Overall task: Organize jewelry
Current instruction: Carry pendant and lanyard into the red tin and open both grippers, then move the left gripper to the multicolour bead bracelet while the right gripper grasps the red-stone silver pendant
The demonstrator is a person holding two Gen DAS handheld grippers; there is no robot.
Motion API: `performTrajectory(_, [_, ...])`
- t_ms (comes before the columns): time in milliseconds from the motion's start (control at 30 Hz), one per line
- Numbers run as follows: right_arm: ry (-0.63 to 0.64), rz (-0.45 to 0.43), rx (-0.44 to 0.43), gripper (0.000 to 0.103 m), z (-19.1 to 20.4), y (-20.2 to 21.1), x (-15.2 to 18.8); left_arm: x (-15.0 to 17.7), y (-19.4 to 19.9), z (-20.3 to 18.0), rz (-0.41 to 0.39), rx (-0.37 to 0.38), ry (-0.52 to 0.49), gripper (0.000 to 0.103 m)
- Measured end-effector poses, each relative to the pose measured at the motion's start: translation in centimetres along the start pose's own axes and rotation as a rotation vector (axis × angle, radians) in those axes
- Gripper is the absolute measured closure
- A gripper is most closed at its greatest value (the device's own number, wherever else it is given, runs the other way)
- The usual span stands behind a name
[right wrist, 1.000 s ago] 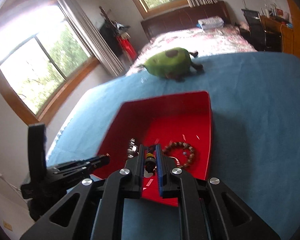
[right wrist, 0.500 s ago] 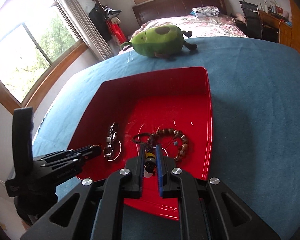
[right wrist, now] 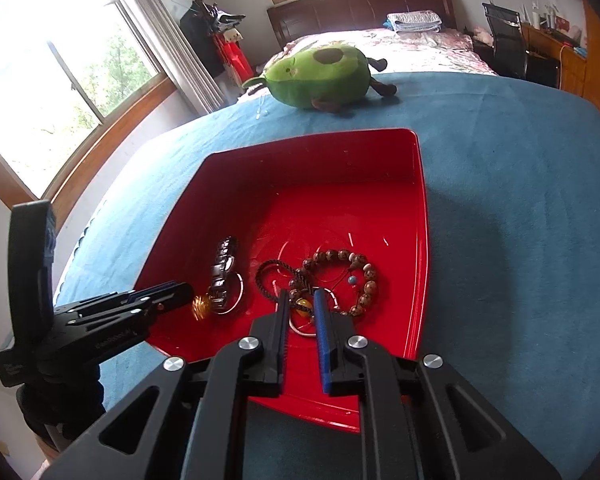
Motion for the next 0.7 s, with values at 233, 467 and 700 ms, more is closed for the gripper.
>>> performTrajectory(233, [0.013, -0.013, 0.002, 0.09, 0.4, 1.0, 0.2, -0.1, 2.5, -0.7, -0.049, 0.016, -0.007, 0.057])
performTrajectory(467, [0.015, -0.013, 0.003, 0.09, 0.5, 1.7, 0.7, 0.6, 4.8, -1.7, -0.079, -0.003, -0.028, 0.057])
performTrajectory(700, [0.005, -0.027, -0.005, 0.09, -0.2, 4.1, 2.5, 5.0, 7.3, -2.0, -0.048, -0.033, -0.06, 0.057])
Point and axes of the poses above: each gripper's, at about its wrist camera, not at the fingertips, and y roughly against the way its jaws point, z to its left, x to its underside, the point moved 9 cm from there along -y, roughly the way its jaws point, and after that the axes turned 13 degrees about x, right-handed, at the moved point
